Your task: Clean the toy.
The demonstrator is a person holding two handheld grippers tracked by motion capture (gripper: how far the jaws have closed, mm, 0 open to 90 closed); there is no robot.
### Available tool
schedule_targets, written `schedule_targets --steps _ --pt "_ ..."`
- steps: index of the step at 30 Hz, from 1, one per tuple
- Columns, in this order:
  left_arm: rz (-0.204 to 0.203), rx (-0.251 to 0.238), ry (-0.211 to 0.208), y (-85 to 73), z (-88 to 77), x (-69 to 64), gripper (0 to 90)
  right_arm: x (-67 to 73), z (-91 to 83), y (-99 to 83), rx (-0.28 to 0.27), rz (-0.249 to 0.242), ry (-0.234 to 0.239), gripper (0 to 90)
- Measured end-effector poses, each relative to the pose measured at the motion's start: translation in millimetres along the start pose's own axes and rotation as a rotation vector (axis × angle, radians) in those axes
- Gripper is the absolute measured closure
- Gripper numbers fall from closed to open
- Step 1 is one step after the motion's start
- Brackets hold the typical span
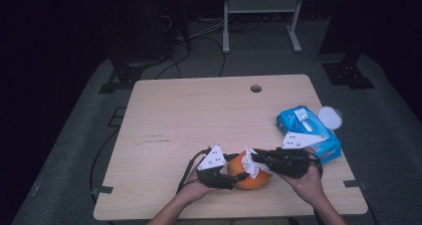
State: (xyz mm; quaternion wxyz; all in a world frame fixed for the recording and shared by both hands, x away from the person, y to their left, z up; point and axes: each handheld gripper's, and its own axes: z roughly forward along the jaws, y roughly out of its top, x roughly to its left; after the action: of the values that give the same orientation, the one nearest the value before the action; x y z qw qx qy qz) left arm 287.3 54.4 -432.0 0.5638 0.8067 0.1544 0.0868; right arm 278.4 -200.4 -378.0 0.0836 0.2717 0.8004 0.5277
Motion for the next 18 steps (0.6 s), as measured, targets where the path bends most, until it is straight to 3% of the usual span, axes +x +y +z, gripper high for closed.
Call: schedule_targets --steps 2,8,12,18 --pt "0.008 0.007 0.001 -1.0 -1.0 1.4 35.7 4.5 4.2 0.6 0.022 -0.037 -0.023 81.1" --pt "0.019 -0.003 0.011 -5.9 3.7 4.9 17.2 -17.1 4.1 -11.4 0.026 0.06 -0.015 81.1" --pt "0.004 -0.002 0.015 -8.5 3.6 8.0 9.6 -18.9 3.5 -11.2 0.027 0.055 -0.028 81.1" --pt "-0.014 0.002 -0.002 -14.4 10.1 8.7 7.1 -24.8 0.5 -13.0 0.019 0.075 -0.034 81.0"
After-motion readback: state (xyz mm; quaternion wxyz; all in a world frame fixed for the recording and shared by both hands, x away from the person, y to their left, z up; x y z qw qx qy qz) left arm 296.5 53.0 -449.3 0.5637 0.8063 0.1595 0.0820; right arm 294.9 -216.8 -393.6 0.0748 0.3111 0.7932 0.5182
